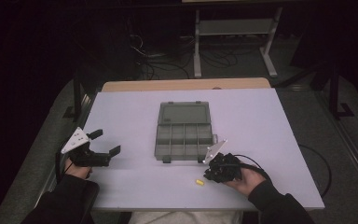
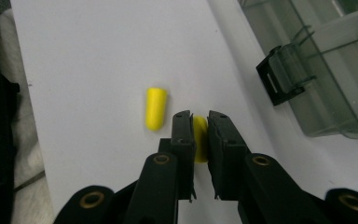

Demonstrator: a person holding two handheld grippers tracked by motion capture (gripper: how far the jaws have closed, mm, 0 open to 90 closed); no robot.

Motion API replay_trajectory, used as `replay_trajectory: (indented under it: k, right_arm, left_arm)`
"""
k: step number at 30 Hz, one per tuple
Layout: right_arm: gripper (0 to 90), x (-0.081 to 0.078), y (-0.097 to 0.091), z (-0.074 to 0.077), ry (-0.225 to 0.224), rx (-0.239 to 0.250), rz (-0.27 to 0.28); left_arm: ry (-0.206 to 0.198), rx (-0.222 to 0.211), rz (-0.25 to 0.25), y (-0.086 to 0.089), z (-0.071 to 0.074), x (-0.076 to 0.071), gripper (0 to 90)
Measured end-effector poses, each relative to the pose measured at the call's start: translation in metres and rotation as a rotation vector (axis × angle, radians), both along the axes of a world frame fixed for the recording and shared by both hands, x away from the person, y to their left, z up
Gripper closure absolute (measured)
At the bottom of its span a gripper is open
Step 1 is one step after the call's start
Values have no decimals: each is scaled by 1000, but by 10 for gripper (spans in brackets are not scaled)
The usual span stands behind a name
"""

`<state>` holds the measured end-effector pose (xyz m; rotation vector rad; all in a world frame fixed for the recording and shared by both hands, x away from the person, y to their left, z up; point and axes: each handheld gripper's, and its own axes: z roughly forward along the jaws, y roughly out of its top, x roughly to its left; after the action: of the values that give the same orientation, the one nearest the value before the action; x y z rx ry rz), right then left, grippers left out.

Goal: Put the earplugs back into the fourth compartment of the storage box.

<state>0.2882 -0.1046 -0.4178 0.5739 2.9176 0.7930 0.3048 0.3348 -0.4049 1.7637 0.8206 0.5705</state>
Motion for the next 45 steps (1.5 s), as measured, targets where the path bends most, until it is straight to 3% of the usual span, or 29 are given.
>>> replay_trajectory:
  k: [12,20,26,45]
  right_arm:
    - [800,7,-9,26,-37,67,-24]
    - [801,17,-5,35,-31,58,-26]
    - [801,30,-4,45,-36,79,-28]
    - [801,70,-5,65,-35,72,-58]
  left_arm:
    - [-17,4,12,2,2,-1,0]
    - [-19,5,9,1,2,-2,0]
    - [-18,6,9,1,2,-2,0]
    - [-13,7,7,1,1,-1,0]
